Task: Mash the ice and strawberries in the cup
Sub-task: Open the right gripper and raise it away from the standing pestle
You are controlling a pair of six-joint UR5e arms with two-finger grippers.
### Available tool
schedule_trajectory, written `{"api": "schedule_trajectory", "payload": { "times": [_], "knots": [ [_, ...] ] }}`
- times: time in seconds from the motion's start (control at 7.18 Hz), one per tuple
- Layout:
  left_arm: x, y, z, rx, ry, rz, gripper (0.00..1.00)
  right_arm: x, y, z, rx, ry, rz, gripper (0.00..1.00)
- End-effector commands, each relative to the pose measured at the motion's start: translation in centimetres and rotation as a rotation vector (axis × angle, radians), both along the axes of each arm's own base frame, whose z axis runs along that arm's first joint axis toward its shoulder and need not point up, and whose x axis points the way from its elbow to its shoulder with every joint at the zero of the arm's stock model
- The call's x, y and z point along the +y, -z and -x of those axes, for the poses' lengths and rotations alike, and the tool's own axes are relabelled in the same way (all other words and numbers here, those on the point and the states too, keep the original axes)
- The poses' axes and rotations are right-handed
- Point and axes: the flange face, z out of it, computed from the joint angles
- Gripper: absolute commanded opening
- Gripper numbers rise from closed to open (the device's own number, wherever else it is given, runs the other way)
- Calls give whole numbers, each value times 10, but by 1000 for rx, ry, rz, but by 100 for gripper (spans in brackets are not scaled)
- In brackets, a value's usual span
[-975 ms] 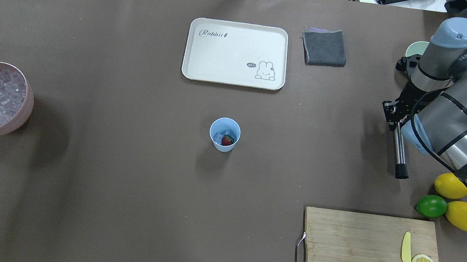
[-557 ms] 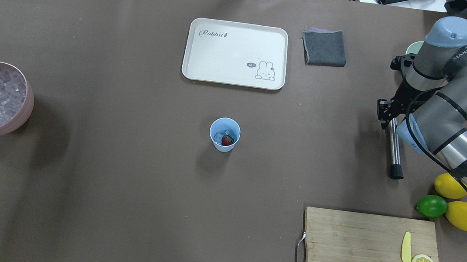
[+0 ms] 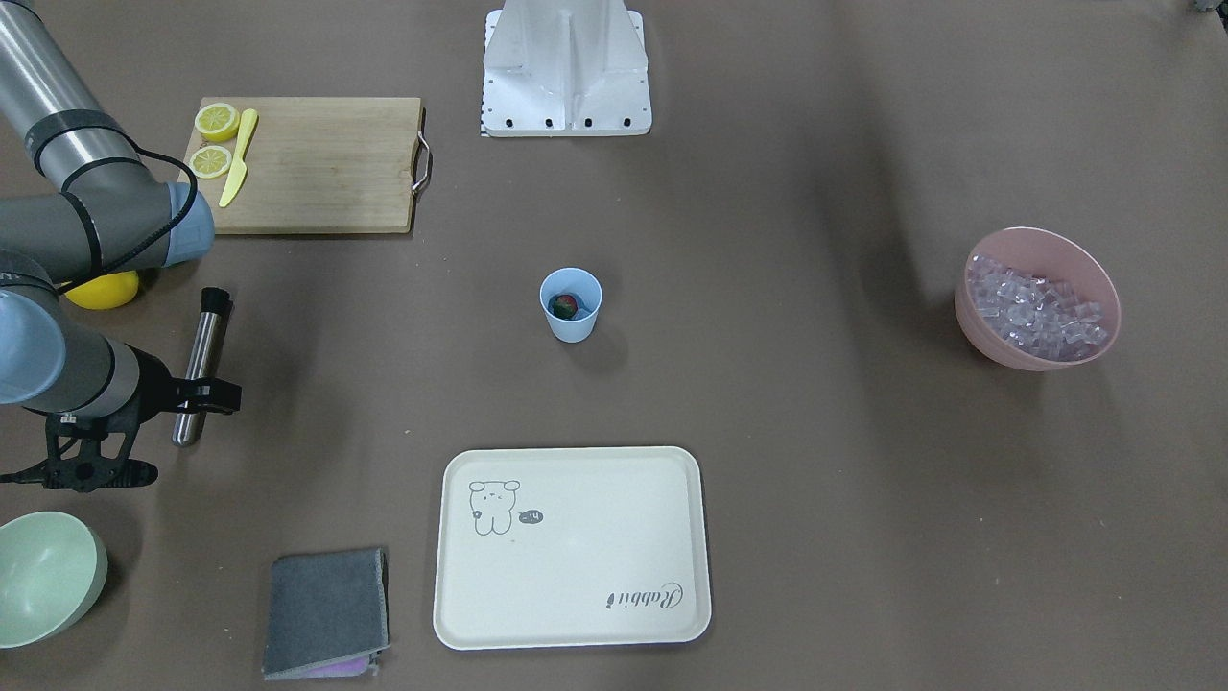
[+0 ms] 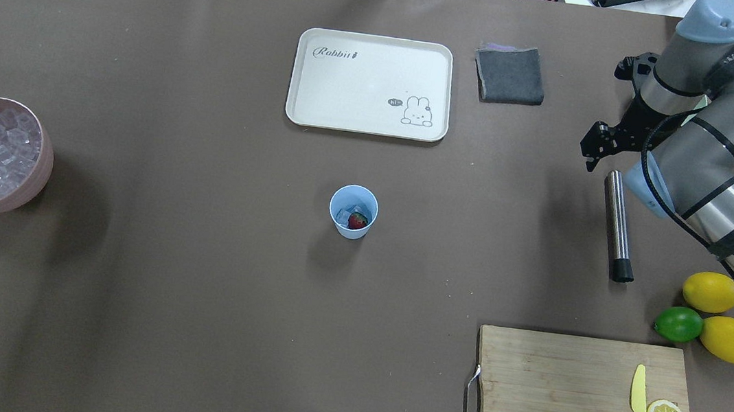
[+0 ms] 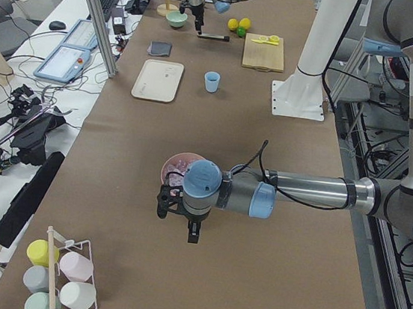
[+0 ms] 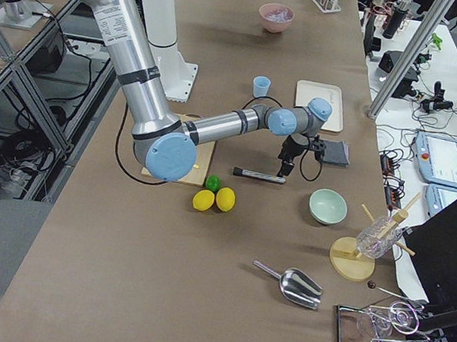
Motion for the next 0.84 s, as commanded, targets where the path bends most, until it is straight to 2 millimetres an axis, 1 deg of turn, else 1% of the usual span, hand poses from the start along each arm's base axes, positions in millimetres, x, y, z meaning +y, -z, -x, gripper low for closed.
{"api": "schedule_trajectory", "payload": {
  "times": [0.0,0.14,0.28,0.42,0.56,0.7],
  "knots": [
    [-1,0,-5,-2,-14,-1,100,-24,40,-61,-41,-56,-100,100],
    [-3,2,-11,-2,-31,-5,100,-26,50,-108,-55,-76,-165,100],
    [-5,6,-12,-3,-35,-17,100,-20,41,-149,-53,-48,-239,100],
    [-8,7,-20,-8,-54,-20,100,-8,7,-190,-36,3,-290,100],
    [-9,4,-19,-52,-53,-21,100,12,-25,-230,-19,28,-314,100],
    [-7,2,-19,-54,-54,-18,100,47,-47,-266,-6,17,-321,100]
  ]
}}
